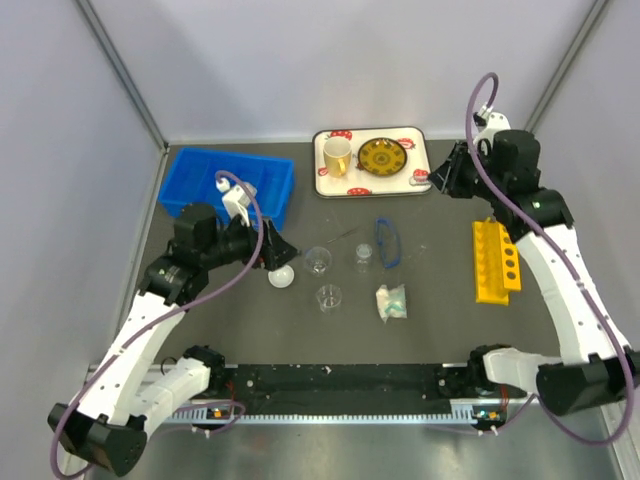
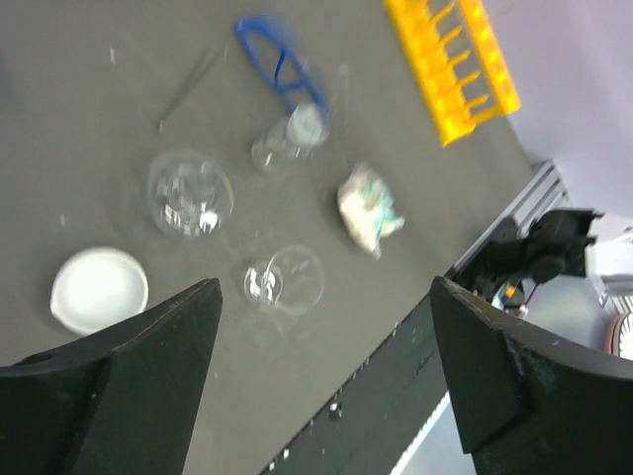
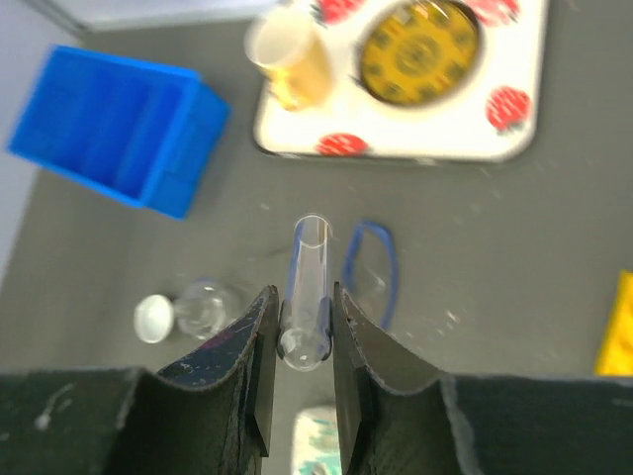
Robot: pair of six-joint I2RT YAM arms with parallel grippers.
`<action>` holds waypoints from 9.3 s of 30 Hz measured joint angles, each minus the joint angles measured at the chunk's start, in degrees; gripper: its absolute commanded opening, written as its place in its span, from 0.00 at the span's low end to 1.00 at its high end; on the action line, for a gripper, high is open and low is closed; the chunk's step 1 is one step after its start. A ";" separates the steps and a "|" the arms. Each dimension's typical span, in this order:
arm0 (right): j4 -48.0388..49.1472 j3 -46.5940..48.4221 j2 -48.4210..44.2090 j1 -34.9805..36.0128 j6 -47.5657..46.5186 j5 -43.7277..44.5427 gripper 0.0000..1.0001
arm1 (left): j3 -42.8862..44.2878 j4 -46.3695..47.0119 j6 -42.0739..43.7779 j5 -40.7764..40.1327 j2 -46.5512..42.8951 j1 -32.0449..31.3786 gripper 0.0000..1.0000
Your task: Organize the chemistry lab equipment
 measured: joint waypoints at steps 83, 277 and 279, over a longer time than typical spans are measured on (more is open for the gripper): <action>-10.03 2.34 30.49 -23.52 2.75 18.27 0.17 | -12.39 -1.07 0.63 2.91 0.90 -1.81 0.99; -7.52 -21.99 -16.76 27.28 4.68 12.59 0.53 | 25.03 -5.25 -33.05 -34.25 59.98 -4.15 0.00; -7.65 -21.99 -16.76 27.28 4.70 12.63 0.53 | 26.43 -5.40 -33.33 -34.40 61.24 -4.52 0.00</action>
